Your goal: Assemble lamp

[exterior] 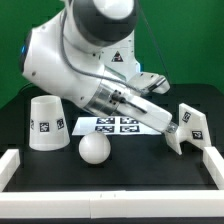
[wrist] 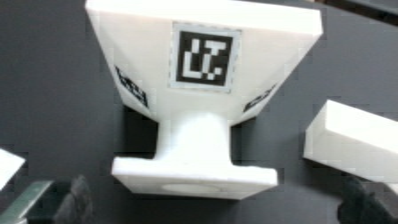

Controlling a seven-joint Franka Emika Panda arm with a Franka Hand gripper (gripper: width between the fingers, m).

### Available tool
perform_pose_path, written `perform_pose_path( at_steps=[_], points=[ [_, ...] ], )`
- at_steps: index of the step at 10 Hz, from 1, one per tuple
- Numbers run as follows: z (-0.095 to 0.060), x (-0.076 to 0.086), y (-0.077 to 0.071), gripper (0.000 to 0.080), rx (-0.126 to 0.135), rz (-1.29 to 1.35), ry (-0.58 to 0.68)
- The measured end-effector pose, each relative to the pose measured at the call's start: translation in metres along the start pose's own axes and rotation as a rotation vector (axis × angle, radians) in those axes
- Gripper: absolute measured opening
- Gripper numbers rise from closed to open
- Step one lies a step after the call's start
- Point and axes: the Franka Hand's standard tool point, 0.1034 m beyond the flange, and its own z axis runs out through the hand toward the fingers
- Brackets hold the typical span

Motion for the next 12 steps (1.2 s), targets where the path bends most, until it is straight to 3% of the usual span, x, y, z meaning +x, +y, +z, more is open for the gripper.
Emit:
perform_pose_path(
  at_steps=[2, 4, 9, 12],
  points=[
    [0.002, 0.001, 0.006, 0.0699, -0.001, 0.026, -0.132],
    [0.005, 0.005, 0.004, 0.0699, 0.034, 0.063, -0.138],
    [0.020, -0.003, 0.001, 0.0699, 0.007, 0.058, -0.154],
    [0.028, 0.000, 0.004, 0.0699, -0.001, 0.063, -0.149]
  ],
)
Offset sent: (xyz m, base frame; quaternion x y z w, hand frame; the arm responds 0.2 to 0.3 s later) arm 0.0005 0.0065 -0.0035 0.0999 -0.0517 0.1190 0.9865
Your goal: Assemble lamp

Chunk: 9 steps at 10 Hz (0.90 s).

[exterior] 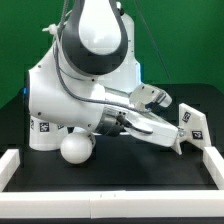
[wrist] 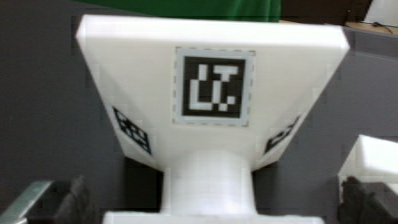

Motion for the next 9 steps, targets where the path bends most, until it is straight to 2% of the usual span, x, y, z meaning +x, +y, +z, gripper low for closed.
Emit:
perform_pose_path(
  at_steps=[8, 9],
  points=[
    [0.013, 0.011, 0.007, 0.0699, -0.017, 0.020, -0.002],
    [0.013, 0.011, 0.007, 0.0613, -0.016, 0.020, -0.003]
  ],
)
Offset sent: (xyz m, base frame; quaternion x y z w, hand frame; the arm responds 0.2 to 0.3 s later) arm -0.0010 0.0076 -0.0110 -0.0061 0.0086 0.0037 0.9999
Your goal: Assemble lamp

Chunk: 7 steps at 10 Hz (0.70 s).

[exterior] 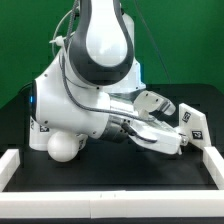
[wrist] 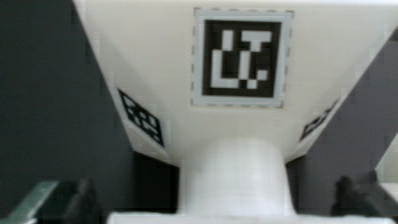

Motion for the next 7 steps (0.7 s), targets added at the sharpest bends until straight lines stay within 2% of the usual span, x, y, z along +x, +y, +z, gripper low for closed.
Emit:
perform_pose_path(
  at_steps=[1, 6, 7],
  points=[
    [0.000, 0.000, 0.000, 0.0528, 0.000, 0.000, 0.000],
    [-0.001, -0.001, 0.000, 0.0528, 0.001, -0.002, -0.002],
    [-0.012, -0.009, -0.004, 0.0528, 0.013, -0.017, 0.002]
  ],
)
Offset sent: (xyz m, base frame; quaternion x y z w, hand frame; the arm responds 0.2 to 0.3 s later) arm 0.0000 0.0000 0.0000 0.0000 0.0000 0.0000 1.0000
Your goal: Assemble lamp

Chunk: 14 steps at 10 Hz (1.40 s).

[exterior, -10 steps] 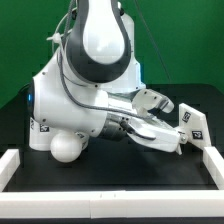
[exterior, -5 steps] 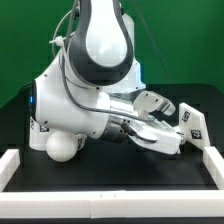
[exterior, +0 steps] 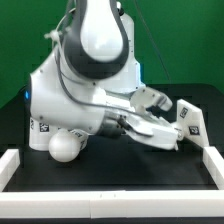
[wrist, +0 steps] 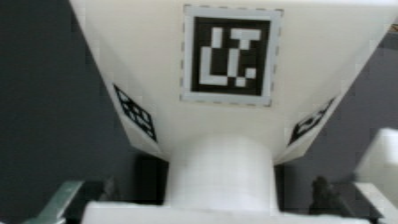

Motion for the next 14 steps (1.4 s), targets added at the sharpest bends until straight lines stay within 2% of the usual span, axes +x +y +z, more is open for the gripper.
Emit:
perform_pose_path(
  at_steps=[1, 2, 3, 4, 7, 8, 9, 10, 11, 12, 13, 14],
  points=[
    [-0.015, -0.016, -0.004, 0.0528, 0.015, -0.023, 0.025],
    [-0.025, -0.025, -0.007, 0.0528, 0.015, -0.042, 0.046],
    [-0.040, -0.037, -0.017, 0.0530, 0.008, -0.091, 0.110],
    [-0.052, -0.051, -0.023, 0.0530, -0.021, -0.138, 0.227],
    [-0.053, -0.049, -0.029, 0.0530, -0.009, -0.180, 0.451],
    [-0.057, -0.050, -0.028, 0.0530, -0.033, -0.229, 0.551],
    [-0.067, -0.054, -0.030, 0.0530, -0.044, -0.275, 0.618],
    [-0.080, -0.054, -0.036, 0.0530, -0.038, -0.324, 0.669],
    [-0.094, -0.053, -0.050, 0.0530, -0.041, -0.382, 0.783],
    [-0.090, -0.058, -0.066, 0.0530, -0.036, -0.407, 0.889],
    [-0.076, -0.064, -0.069, 0.0530, -0.034, -0.416, 0.947],
    [-0.076, -0.062, -0.068, 0.0530, -0.022, -0.415, 0.981]
  ],
)
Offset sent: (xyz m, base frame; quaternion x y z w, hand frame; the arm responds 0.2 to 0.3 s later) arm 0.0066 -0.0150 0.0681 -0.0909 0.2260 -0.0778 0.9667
